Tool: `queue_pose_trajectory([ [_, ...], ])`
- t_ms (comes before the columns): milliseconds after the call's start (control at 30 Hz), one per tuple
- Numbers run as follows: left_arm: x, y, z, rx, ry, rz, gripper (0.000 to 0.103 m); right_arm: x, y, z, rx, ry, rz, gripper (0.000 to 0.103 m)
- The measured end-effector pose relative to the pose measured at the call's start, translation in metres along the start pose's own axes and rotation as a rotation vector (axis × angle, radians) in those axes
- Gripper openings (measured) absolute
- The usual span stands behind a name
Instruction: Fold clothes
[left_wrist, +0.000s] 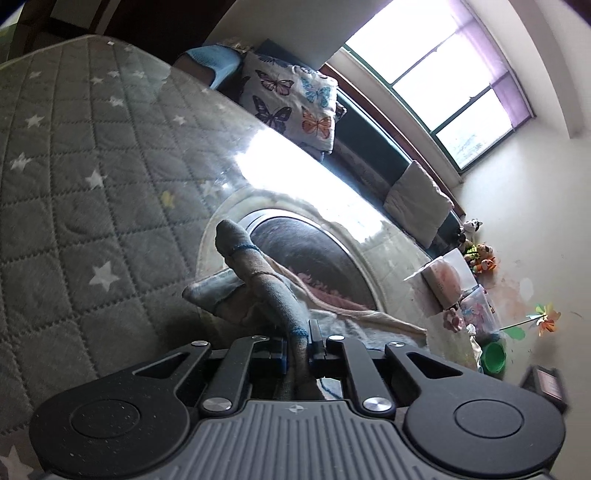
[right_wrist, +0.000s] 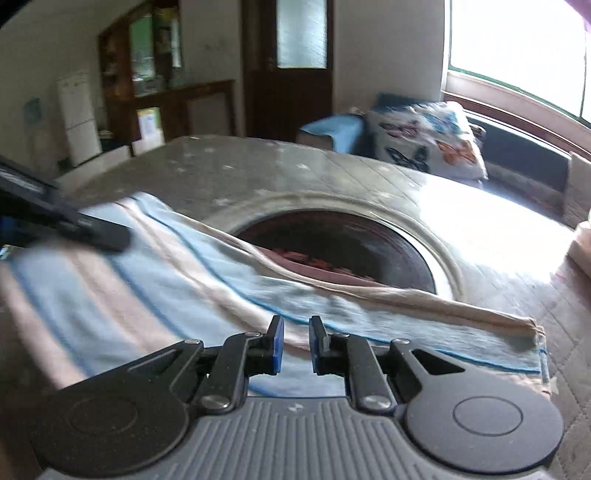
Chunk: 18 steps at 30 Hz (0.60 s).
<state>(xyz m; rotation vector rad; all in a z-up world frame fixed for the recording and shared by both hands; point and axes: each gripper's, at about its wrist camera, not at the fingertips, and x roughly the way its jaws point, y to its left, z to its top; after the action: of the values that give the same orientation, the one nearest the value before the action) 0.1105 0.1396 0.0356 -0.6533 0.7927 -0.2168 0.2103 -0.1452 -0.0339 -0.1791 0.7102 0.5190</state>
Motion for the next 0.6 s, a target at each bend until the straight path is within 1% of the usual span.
queue_pose_trajectory([
  [133,0.002,-0.012,0.005,0.009,0.000,0.002,0.010,0.023,-0.006,-0.007,0.003,0.034,-0.028,0.013],
  [233,0.002,-0.026,0.008,0.023,0.000,0.005,0.010,0.025,-0.008,-0.010,0.008,0.030,-0.029,0.013],
  [367,0.003,-0.055,0.012,0.070,-0.004,0.000,0.010,0.023,-0.006,-0.015,-0.014,0.025,-0.020,0.014],
  [500,0.012,-0.094,0.013,0.126,0.007,0.010,0.010,0.007,-0.008,-0.022,-0.011,0.006,-0.013,0.016],
  [600,0.025,-0.123,0.008,0.174,0.024,0.033,0.010,-0.016,-0.016,-0.027,0.002,-0.010,-0.005,0.017],
])
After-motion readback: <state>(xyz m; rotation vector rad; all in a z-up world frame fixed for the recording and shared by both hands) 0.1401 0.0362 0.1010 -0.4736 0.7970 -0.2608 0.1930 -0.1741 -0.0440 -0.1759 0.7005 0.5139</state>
